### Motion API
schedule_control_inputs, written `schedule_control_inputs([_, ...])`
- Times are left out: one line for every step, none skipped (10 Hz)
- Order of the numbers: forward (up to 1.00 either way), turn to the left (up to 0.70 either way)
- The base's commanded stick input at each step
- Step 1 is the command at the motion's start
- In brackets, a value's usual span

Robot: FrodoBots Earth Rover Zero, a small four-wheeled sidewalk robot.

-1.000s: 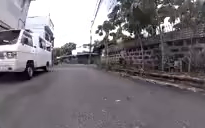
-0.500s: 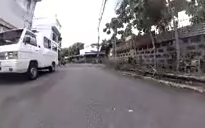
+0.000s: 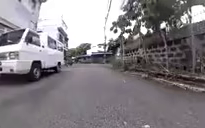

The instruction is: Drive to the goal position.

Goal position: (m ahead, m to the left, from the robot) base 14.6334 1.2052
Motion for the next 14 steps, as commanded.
schedule_control_inputs([0.70, 0.16])
schedule_control_inputs([0.70, 0.16])
schedule_control_inputs([0.70, 0.16])
schedule_control_inputs([0.70, 0.16])
schedule_control_inputs([0.70, 0.07])
schedule_control_inputs([0.70, -0.04])
schedule_control_inputs([0.70, -0.15])
schedule_control_inputs([0.70, 0.16])
schedule_control_inputs([0.70, 0.16])
schedule_control_inputs([0.70, -0.19])
schedule_control_inputs([0.70, -0.10])
schedule_control_inputs([0.70, -0.02])
schedule_control_inputs([0.70, 0.07])
schedule_control_inputs([0.70, 0.15])
